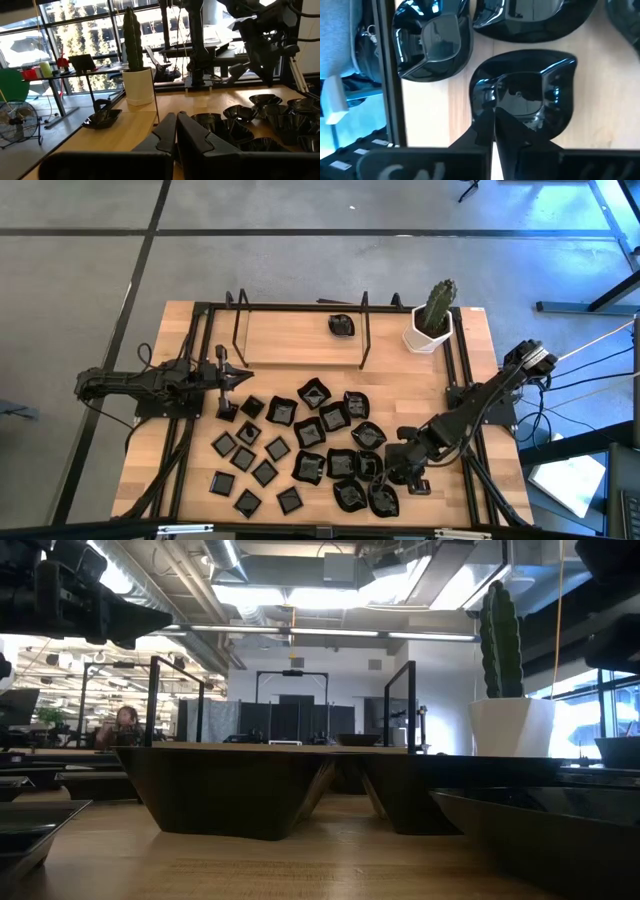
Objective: Pick & Place Mini shaped plates
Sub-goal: Stack the leaf-shaped plate on top of the leaf-shaped plate on the shelf
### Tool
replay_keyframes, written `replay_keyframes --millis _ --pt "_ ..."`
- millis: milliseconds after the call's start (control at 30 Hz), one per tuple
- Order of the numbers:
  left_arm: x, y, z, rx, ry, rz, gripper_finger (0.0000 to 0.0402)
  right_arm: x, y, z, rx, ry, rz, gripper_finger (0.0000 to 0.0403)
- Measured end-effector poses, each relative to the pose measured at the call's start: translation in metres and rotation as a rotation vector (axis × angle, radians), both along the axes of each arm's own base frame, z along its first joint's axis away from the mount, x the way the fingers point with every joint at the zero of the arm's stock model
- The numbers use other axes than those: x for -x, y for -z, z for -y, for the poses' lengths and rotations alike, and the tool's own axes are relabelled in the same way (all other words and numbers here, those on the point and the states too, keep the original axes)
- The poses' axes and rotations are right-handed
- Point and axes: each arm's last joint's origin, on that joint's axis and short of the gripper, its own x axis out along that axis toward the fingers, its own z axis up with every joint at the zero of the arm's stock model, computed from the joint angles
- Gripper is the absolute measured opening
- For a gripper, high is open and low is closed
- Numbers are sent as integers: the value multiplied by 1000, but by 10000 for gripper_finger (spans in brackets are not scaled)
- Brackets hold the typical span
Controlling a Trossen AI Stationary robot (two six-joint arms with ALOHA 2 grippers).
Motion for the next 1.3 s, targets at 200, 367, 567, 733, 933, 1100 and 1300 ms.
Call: replay_keyframes --millis 200,367,567,733,933,1100,1300 --pt "0 0 0 3 2 1 9 0 0 0 -4 8 -4 18" --pt "0 0 0 10 6 2 11 0 0 0 -7 19 -8 18" --pt "0 0 0 8 6 2 11 0 0 0 -7 19 -8 19" --pt "0 0 0 -4 3 -1 8 0 0 0 -1 -6 2 19" --pt "0 1 0 -16 1 -12 11 -1 -1 0 0 -25 14 19" --pt "0 1 0 -17 1 -11 4 -2 -1 -2 -21 2 21 19" --pt "0 1 0 -9 1 -10 3 -2 -1 -2 -26 20 15 19"
